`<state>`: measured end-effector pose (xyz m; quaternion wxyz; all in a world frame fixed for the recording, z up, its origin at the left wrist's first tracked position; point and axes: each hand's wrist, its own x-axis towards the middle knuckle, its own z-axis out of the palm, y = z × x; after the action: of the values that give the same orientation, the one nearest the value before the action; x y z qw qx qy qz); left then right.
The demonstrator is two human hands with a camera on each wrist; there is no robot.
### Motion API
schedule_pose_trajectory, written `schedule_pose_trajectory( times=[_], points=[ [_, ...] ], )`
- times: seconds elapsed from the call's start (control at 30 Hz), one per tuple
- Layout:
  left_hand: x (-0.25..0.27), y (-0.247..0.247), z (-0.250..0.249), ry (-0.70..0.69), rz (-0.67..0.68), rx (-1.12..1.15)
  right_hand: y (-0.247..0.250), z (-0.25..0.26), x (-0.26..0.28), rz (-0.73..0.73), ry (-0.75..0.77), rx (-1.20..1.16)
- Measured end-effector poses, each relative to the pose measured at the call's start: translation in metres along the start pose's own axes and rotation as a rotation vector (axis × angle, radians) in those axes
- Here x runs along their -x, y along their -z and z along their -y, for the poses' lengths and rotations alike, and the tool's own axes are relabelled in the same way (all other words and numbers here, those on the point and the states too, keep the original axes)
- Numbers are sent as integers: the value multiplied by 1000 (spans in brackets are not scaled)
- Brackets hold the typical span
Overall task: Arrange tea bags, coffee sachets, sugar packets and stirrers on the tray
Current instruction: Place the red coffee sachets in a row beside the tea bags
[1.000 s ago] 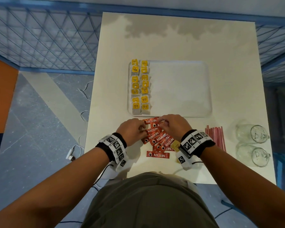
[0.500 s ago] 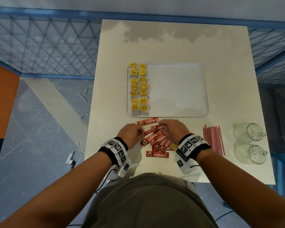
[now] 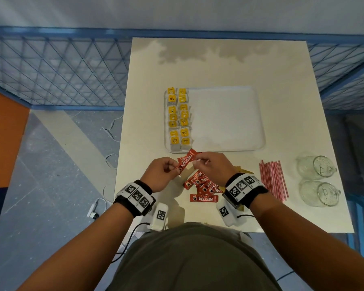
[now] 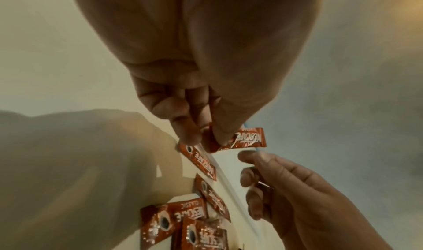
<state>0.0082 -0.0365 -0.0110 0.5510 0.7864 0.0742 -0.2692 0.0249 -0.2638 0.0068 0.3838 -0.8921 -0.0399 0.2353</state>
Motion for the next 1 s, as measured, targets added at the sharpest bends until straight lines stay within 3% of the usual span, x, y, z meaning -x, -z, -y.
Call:
schedule_pose_trajectory(
  times=[0.23, 0.43, 0.7, 0.87, 1.0],
  points=[
    [4, -5, -16, -51, -1, 83, 2, 28, 2, -46, 29, -194],
    [6, -7, -27, -125, 20, 22, 3, 26, 10, -4, -21, -153],
    [-4, -10, -46, -208, -21, -2, 15, 19, 17, 117, 26, -82],
    [-14, -16, -51, -164, -43, 0, 23, 11, 12, 110, 23, -119],
    [-20, -20, -57, -78, -146, 162, 32, 2, 8, 89, -1, -182]
  ],
)
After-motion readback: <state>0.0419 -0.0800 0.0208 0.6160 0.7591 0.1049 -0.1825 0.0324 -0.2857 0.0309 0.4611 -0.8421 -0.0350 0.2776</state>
